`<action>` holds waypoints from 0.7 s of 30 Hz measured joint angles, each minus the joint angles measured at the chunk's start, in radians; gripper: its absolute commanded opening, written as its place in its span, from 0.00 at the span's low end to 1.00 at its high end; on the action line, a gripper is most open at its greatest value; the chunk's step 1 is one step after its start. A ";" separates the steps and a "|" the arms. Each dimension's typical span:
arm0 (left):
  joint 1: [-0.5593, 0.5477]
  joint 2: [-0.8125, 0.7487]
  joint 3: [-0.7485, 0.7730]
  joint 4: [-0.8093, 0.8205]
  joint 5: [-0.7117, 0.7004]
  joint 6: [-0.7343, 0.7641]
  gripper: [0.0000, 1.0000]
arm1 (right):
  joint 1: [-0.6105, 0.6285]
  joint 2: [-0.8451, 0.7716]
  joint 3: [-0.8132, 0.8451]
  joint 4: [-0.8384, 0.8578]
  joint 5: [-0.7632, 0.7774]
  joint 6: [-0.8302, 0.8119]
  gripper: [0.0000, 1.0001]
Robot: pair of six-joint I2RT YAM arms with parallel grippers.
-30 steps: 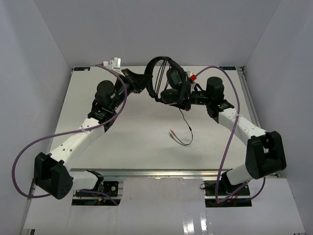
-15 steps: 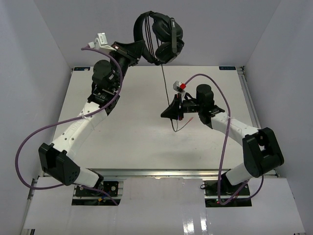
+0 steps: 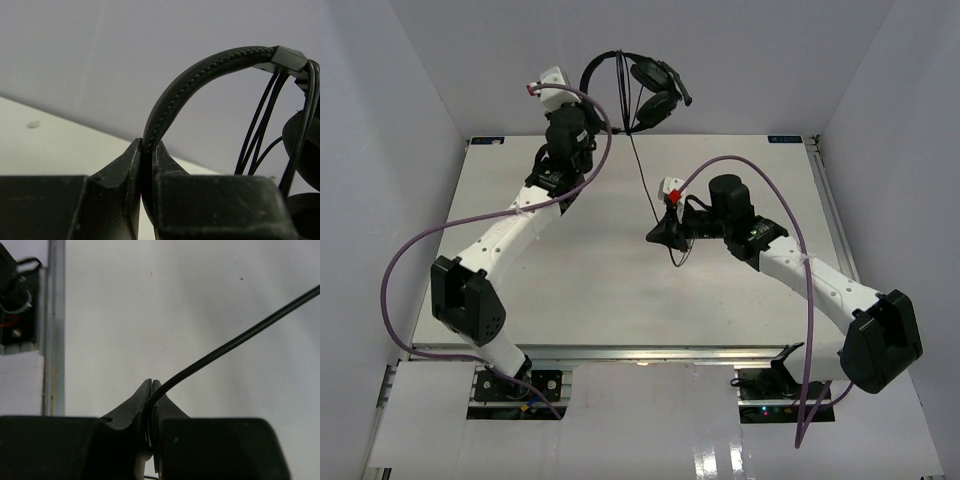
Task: Wrap the headphones
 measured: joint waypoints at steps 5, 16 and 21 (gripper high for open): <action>-0.003 0.140 -0.023 -0.029 -0.017 0.189 0.00 | 0.045 -0.007 0.136 -0.208 0.230 -0.179 0.08; -0.096 0.029 -0.425 -0.041 0.352 0.528 0.00 | 0.061 0.011 0.275 -0.374 0.749 -0.535 0.08; -0.081 -0.219 -0.565 0.005 0.586 0.579 0.00 | 0.017 0.029 0.264 -0.356 0.771 -0.567 0.08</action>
